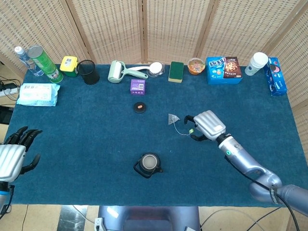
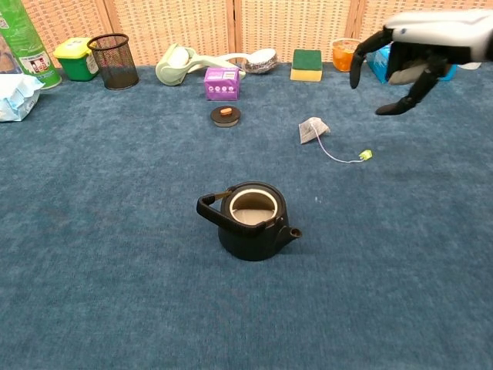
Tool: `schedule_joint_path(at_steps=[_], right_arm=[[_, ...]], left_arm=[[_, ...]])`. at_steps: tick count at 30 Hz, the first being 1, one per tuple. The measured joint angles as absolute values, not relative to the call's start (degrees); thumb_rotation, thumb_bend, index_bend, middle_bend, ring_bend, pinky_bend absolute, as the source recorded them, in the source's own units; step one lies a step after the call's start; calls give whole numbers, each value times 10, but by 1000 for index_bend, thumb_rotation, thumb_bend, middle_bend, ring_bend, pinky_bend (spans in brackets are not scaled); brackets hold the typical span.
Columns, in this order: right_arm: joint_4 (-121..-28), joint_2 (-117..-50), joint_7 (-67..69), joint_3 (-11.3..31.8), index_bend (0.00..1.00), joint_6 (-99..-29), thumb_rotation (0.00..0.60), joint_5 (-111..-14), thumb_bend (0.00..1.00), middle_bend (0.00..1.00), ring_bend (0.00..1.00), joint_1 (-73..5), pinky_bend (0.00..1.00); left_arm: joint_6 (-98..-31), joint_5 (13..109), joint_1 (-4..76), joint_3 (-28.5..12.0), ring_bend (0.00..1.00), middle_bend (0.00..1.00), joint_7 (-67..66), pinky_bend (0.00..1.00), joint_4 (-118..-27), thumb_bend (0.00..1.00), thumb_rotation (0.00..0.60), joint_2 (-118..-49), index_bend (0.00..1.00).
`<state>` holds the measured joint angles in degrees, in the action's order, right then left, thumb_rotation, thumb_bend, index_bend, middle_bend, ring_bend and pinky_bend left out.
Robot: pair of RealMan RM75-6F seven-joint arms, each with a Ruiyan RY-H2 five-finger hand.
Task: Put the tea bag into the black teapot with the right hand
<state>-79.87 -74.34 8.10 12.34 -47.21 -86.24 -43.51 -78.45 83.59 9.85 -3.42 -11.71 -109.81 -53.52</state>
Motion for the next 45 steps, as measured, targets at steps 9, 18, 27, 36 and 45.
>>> schedule_joint_path(at_steps=[9, 18, 27, 36, 45], right_arm=[[-701, -809, 78, 119, 449, -403, 600, -835, 361, 1000, 1000, -492, 1000], [-628, -851, 62, 98, 473, -365, 600, -820, 394, 1000, 1000, -523, 1000], [-582, -878, 50, 76, 480, -357, 600, -814, 394, 1000, 1000, -528, 1000], [-550, -897, 46, 58, 500, -360, 600, -822, 395, 1000, 1000, -529, 1000], [-521, -910, 51, 48, 505, -362, 600, -825, 395, 1000, 1000, -530, 1000]], left_arm=[[-763, 817, 116, -41, 84, 181, -124, 162, -1090, 450, 600, -541, 157], [-757, 809, 122, -41, 84, 181, -128, 162, -1088, 451, 600, -545, 158], [-752, 804, 126, -39, 84, 181, -126, 162, -1082, 450, 600, -549, 157], [-750, 802, 127, -36, 84, 181, -122, 162, -1077, 451, 600, -550, 158], [-752, 801, 127, -34, 84, 181, -121, 162, -1075, 450, 600, -551, 158]])
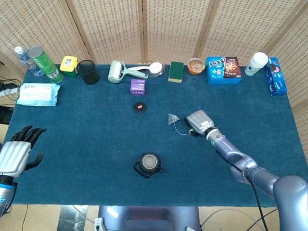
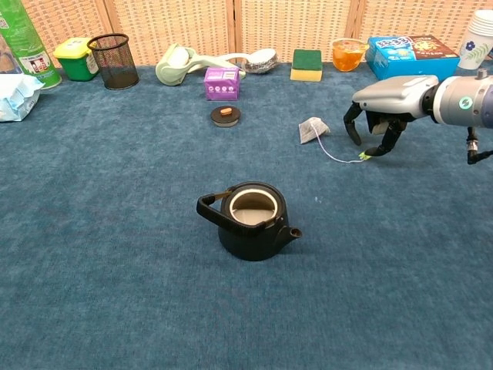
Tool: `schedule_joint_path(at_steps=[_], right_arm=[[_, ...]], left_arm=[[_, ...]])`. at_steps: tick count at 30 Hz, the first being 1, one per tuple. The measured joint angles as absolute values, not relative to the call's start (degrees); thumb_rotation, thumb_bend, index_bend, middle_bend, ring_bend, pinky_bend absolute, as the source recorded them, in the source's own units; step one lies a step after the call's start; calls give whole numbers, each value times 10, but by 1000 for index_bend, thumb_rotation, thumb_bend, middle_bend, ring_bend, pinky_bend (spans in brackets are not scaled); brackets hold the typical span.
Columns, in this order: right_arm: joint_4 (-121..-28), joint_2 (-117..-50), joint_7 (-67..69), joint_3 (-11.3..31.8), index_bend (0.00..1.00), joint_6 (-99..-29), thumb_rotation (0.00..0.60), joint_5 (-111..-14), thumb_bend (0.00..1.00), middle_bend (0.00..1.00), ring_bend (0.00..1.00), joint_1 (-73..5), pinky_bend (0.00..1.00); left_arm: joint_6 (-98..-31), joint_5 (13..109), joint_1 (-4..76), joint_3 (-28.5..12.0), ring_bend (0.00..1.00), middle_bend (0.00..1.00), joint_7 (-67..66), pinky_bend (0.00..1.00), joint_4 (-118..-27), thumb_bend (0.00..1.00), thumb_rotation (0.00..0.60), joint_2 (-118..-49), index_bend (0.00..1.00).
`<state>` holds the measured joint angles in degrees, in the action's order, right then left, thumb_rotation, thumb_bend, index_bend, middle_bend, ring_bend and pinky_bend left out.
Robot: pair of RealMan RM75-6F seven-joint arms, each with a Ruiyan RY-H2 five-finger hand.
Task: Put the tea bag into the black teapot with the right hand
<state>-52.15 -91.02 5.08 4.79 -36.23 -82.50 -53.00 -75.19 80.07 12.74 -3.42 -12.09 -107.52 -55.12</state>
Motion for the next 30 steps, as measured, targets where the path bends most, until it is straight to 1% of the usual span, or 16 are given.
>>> schedule_joint_path(at_steps=[24, 30], right_arm=[[-499, -922, 42, 37, 529, -350, 600, -817, 397, 1000, 1000, -531, 1000], [-499, -925, 36, 38, 548, -348, 600, -813, 427, 1000, 1000, -532, 1000]], left_arm=[[-751, 799, 130, -31, 85, 181, -121, 162, -1072, 450, 600, -554, 158], [-752, 798, 130, -30, 84, 181, -119, 162, -1070, 450, 600, -553, 157]])
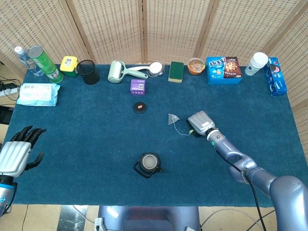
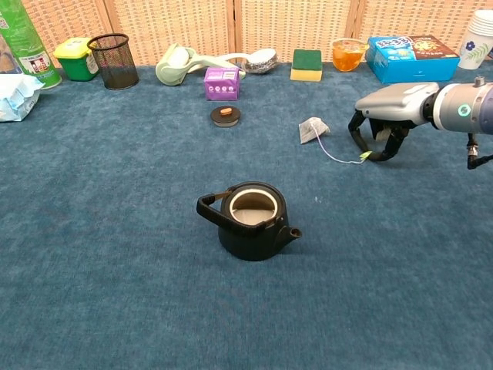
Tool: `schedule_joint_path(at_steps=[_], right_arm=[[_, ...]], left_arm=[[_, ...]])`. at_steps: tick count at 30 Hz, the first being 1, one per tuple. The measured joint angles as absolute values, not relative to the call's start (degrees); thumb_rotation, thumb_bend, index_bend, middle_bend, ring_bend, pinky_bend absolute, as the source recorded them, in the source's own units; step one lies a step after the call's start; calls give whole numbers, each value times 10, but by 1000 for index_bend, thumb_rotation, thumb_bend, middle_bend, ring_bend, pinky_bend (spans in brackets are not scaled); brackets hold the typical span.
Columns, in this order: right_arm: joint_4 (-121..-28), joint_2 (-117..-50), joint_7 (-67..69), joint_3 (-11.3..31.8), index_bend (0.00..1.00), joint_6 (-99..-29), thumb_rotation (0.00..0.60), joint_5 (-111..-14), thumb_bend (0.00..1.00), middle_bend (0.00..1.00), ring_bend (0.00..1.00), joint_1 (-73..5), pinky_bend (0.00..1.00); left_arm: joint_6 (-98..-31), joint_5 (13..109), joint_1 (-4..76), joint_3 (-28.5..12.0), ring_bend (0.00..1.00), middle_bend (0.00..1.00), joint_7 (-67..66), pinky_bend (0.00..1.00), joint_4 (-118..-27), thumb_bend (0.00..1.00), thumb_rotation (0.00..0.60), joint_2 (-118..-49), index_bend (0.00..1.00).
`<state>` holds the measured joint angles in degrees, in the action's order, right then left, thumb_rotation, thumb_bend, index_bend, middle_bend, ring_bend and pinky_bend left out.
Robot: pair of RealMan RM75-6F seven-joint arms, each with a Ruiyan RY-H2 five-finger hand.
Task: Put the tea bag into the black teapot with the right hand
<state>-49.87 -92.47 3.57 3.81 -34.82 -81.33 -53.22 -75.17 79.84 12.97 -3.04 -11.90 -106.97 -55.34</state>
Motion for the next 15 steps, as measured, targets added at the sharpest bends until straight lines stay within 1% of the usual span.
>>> schedule_joint_path(at_steps=[15], right_arm=[[-508, -927, 12, 43, 587, -344, 600, -798, 496, 1000, 1000, -533, 1000]], left_arm=[[-754, 801, 128, -28, 84, 181, -113, 162, -1065, 449, 600, -552, 157]])
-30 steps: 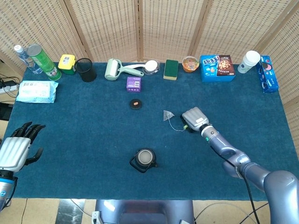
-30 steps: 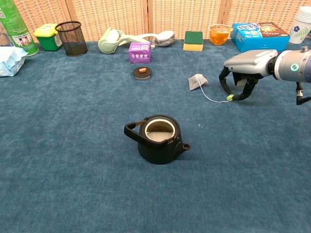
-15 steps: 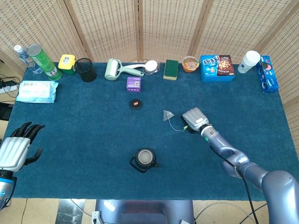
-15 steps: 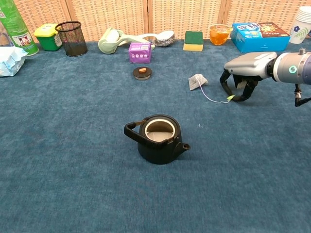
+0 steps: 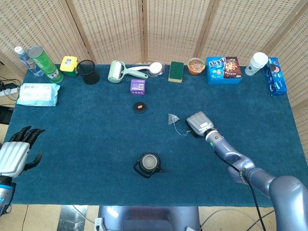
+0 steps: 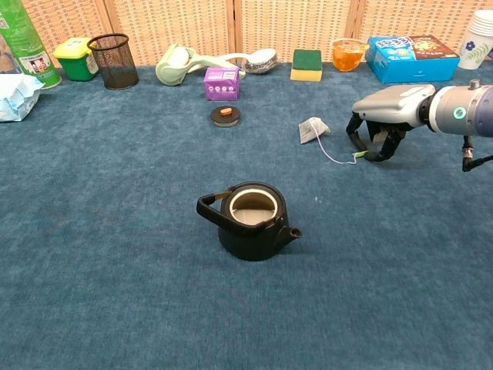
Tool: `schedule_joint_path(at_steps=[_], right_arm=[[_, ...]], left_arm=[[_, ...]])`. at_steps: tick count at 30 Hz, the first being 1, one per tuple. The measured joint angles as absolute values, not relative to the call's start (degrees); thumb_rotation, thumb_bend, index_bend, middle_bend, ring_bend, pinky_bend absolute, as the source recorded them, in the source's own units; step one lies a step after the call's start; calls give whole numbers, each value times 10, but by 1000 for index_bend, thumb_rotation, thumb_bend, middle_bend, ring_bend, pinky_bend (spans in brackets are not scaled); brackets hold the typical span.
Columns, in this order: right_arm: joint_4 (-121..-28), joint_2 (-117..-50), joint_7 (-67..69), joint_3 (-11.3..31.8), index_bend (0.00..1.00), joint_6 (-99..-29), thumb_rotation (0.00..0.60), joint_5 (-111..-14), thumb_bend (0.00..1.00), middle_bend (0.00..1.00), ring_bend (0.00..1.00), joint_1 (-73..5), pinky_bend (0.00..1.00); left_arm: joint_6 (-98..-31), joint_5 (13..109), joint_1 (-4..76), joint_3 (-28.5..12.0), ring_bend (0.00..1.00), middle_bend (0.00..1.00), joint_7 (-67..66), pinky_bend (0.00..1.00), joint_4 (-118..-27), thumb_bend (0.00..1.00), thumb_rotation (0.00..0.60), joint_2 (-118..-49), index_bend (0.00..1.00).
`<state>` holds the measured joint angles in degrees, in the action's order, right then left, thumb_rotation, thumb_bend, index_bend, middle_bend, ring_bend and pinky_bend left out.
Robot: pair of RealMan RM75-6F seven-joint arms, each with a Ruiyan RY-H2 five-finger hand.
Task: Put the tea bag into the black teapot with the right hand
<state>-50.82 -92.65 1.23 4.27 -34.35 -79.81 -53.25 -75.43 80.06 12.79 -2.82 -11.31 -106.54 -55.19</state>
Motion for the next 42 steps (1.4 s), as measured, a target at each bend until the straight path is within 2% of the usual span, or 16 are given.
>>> schedule_joint_path(at_steps=[8, 16, 35, 42], right_arm=[[-520, -923, 1, 50, 631, -341, 600, -785, 563, 1000, 1000, -533, 1000], [-556, -901, 7, 59, 687, -352, 600, -776, 571, 1000, 1000, -527, 1000], [-751, -775, 115, 87, 751, -452, 600, -791, 571, 1000, 1000, -478, 1000], [-821, -730, 192, 92, 760, -460, 600, -802, 569, 1000, 1000, -467, 1000]], left_arm=[[-755, 801, 127, -28, 84, 181, -110, 162, -1062, 451, 600, -552, 158], [-756, 803, 127, -28, 85, 181, -105, 162, -1059, 451, 600, -553, 157], [-770, 819, 115, -18, 85, 181, -89, 162, -1058, 451, 600, -558, 158], [-775, 827, 108, -12, 85, 181, -79, 162, -1054, 451, 600, -560, 157]])
